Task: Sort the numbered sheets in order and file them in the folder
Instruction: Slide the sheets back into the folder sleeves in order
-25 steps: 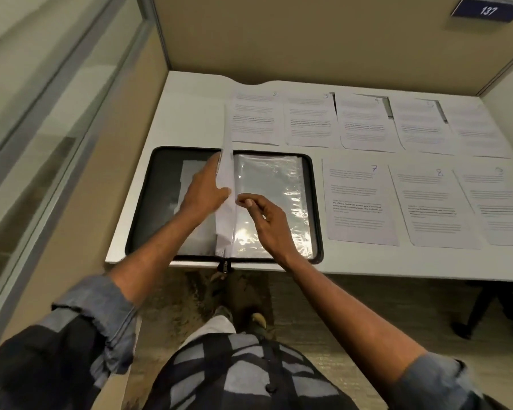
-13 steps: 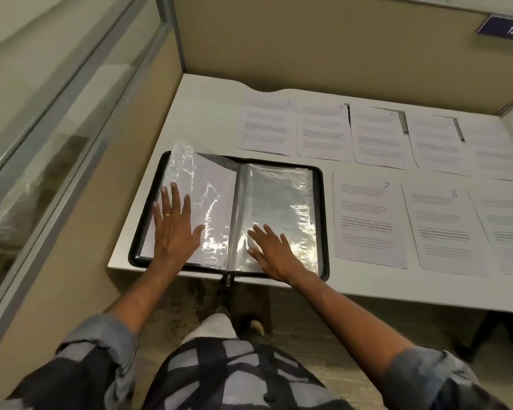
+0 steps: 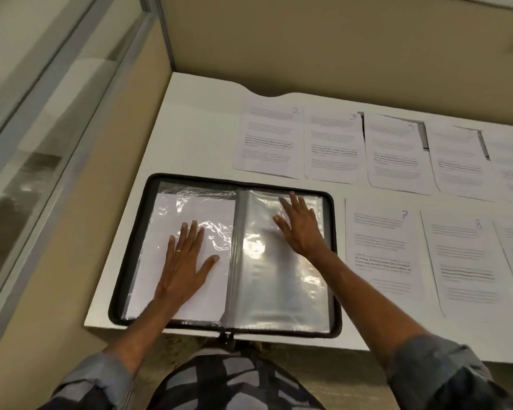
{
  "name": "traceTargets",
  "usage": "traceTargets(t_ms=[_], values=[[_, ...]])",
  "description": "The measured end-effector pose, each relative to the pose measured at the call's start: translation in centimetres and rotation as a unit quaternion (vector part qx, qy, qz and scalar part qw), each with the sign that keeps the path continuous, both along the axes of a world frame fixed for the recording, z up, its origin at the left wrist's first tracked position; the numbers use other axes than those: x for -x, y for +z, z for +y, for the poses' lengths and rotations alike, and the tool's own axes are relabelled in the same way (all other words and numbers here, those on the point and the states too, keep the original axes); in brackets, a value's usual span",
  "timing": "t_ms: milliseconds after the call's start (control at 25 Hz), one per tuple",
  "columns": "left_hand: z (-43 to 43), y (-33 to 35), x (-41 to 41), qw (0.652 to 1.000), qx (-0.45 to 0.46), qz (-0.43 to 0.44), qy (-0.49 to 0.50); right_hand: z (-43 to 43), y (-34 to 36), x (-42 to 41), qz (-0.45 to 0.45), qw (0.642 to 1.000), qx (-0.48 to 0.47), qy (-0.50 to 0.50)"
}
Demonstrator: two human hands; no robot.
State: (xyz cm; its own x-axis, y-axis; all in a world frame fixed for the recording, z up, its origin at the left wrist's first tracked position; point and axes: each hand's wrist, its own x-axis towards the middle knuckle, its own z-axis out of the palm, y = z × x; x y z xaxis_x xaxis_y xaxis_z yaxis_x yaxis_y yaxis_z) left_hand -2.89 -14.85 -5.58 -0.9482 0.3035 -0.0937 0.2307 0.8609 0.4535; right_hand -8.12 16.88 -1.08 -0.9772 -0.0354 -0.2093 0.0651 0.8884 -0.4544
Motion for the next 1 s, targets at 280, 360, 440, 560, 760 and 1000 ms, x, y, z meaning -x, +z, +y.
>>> traceTargets(t_ms=[280, 360, 440, 560, 760, 1000], values=[[7.3, 0.8, 16.4, 0.998, -0.062, -0.001, -0.032, 1.9, -1.0, 10.6, -0.015, 0.999, -0.029, -0.013], [9.2, 0.6, 20.3, 0.995, -0.087, -0.046, -0.013, 1.9, -1.7, 12.3, -0.045, 0.998, -0.049, -0.005], [10.5, 0.1, 22.8, 0.988, -0.121, -0.091, 0.003, 1.7, -2.4, 13.0, -0.062, 0.995, -0.073, 0.006], [12.1, -0.5, 24.8, 0.982, -0.17, -0.077, 0.038, 1.3, -3.0, 13.2, -0.071, 0.995, -0.073, 0.005], [14.8, 0.2, 28.3, 0.918, -0.315, -0.111, 0.213, 1.3, -2.8, 13.1, -0.07, 0.995, -0.064, -0.005], [15.8, 0.8, 31.7, 0.823, -0.415, -0.22, 0.318, 2.3, -2.6, 13.2, -0.084, 0.994, -0.059, 0.022]])
